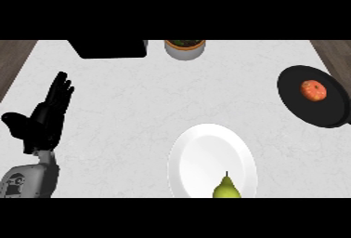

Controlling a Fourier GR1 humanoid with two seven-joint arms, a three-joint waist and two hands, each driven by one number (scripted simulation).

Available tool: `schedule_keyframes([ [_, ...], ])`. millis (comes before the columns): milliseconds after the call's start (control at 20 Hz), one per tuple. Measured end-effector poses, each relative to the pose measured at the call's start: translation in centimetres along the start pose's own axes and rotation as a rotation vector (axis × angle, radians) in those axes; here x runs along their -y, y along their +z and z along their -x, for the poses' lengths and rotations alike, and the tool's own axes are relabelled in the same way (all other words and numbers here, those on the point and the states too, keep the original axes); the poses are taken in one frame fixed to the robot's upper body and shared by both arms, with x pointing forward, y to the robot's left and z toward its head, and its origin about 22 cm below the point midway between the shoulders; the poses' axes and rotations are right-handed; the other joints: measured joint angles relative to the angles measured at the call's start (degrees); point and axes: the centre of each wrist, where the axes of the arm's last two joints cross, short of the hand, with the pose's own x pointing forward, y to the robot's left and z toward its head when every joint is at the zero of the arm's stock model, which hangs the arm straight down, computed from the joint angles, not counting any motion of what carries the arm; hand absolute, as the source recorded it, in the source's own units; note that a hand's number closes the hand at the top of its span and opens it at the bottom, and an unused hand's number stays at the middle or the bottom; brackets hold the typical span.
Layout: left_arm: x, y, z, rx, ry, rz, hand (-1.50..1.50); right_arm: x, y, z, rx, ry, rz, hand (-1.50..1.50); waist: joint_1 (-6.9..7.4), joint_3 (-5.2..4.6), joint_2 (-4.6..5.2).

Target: Pick the squash from the plate and place it in the pan

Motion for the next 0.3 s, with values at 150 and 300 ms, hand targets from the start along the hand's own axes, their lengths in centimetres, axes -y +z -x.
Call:
schedule_keyframes([
  [150, -0.3, 0.0, -0.4, 0.001, 0.006, -0.001, 0.0, 0.4, 1.7, -0.4, -0.009, 0.001, -0.015, -1.5, 0.02, -0.03, 0.01],
  [300, 0.1, -0.2, -0.6, 0.005, 0.002, -0.003, 0.0, 1.2, 3.3, -1.8, -0.014, 0.021, -0.027, -1.5, -0.03, -0.02, 0.09],
])
